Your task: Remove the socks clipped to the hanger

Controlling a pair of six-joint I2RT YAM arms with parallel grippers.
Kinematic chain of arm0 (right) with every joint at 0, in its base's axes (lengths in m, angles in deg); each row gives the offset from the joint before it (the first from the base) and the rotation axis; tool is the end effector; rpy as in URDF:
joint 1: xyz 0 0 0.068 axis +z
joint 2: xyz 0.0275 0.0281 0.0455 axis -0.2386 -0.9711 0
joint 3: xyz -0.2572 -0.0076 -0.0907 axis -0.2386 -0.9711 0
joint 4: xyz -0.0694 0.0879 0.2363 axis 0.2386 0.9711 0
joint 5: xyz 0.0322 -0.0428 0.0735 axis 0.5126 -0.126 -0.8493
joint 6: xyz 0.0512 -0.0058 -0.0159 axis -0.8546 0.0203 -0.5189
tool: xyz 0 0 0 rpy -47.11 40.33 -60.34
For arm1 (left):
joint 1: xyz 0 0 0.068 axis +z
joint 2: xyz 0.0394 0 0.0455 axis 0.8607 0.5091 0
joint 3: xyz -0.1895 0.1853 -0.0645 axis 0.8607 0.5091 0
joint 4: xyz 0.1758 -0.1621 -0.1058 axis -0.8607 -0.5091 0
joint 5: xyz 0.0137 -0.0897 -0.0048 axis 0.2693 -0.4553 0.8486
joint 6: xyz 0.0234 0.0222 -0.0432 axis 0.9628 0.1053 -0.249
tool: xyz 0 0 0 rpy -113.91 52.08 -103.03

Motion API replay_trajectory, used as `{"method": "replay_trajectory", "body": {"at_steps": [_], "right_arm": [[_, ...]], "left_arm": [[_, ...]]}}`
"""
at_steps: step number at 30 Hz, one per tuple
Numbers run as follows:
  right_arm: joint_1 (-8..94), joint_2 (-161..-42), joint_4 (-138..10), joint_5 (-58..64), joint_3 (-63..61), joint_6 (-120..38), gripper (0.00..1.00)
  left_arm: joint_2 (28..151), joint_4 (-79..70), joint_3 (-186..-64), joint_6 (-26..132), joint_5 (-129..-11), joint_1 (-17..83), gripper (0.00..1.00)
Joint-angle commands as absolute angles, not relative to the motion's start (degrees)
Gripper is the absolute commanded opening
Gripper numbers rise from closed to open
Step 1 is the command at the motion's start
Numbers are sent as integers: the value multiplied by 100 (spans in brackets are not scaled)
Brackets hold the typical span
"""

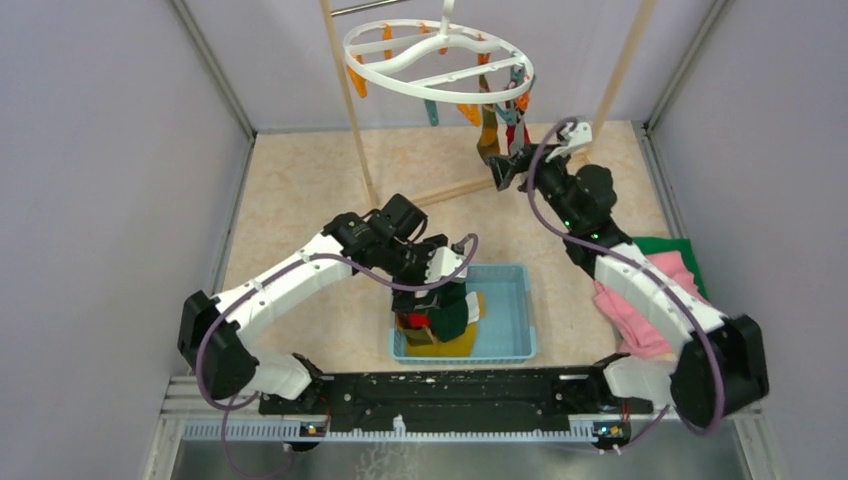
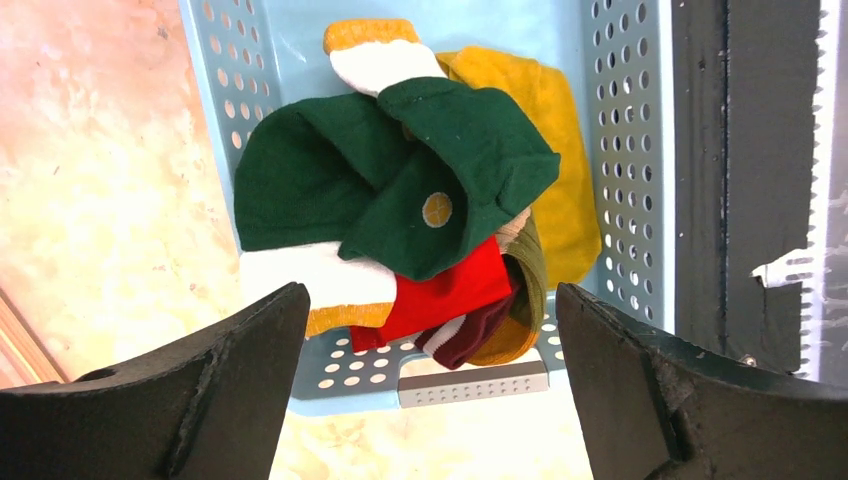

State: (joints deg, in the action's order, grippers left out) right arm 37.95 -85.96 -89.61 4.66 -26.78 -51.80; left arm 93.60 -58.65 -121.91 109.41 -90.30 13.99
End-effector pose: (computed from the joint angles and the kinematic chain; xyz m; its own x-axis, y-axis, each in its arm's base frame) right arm 0.2470 0.1148 0.3613 -0.0187 0.3201 -0.9472 -0.5190 0.8066 0.2828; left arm 0.1794 -0.2059 0.2952 0.1158 0.7708 -0.6264 0.9920 -0.1221 0.0331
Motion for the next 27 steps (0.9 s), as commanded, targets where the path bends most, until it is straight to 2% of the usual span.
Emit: {"method": "replay_trajectory", "body": {"at_steps": [1,3,5,7,12,13,14,27], "right_arm": [[3392,-9936,-10703,969,-2444,-3846,99],[3258,-10631,-11320,941,-2043,-3613,98],[3161,-11351,-11570,774,-1515,-3555,93],[3148,-11824,-11678,454,-1041,-3528,82],[3151,-12232,-11953,-65,-564,-3830,22],[3150,-12177,-12073,-96,-660,-3909,2],[3148,-12093,-12130,-114,-729,-3998,0],[3345,-9926,-12295,-729,-2784,-5221,0]], "left_arm": [[9204,-6141,-12588,11028,-9372,1434,99],[9181,-6174,-12674,10991,-9394,1463,99],[9148,-6193,-12748,10953,-9427,1495,99],[9095,-6215,-12794,10910,-9491,1536,99],[9026,-6259,-12872,10840,-9651,1668,99],[9027,-6260,-12872,10839,-9663,1696,99],[9028,-6249,-12870,10847,-9675,1729,99],[9060,-5648,-13087,10235,-10006,1952,99]]}}
